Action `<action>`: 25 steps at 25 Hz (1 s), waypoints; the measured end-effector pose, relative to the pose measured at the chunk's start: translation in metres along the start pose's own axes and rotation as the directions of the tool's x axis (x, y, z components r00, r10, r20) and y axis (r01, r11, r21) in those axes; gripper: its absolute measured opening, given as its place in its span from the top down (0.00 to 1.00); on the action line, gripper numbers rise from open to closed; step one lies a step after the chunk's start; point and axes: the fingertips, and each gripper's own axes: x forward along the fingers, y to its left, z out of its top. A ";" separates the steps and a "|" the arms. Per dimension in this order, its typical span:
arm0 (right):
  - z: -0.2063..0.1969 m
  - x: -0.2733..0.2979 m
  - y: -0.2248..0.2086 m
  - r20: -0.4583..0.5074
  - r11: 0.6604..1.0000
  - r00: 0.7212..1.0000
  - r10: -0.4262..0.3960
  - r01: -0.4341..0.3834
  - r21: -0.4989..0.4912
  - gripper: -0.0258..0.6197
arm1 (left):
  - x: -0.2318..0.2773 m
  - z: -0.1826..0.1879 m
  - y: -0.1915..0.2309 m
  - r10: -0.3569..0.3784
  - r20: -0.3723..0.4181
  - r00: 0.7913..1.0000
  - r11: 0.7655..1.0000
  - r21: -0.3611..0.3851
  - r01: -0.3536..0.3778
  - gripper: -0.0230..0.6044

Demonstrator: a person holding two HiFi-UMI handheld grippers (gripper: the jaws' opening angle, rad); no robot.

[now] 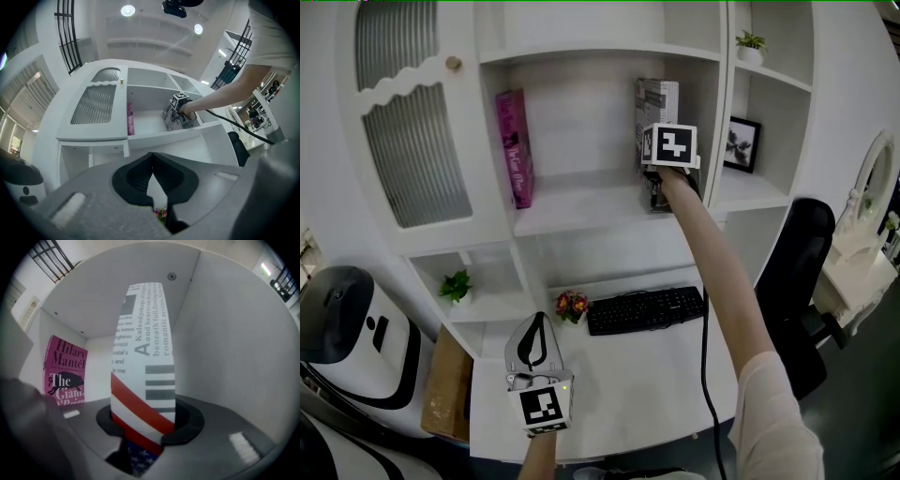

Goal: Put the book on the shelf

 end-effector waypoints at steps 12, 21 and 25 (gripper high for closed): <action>0.000 0.022 0.000 0.007 1.000 1.000 0.008 -0.008 0.009 0.72 | 0.013 -0.010 0.003 -0.014 -0.018 1.000 1.000 0.012 0.014 0.96; 0.001 0.023 0.002 0.022 1.000 1.000 0.017 -0.017 0.013 0.73 | 0.013 0.001 0.010 -0.002 0.002 1.000 1.000 0.003 0.002 0.96; 0.001 0.019 -0.001 0.047 0.999 0.999 0.028 -0.029 0.016 0.68 | 0.012 0.011 0.006 -0.015 0.011 1.000 1.000 0.004 0.015 0.96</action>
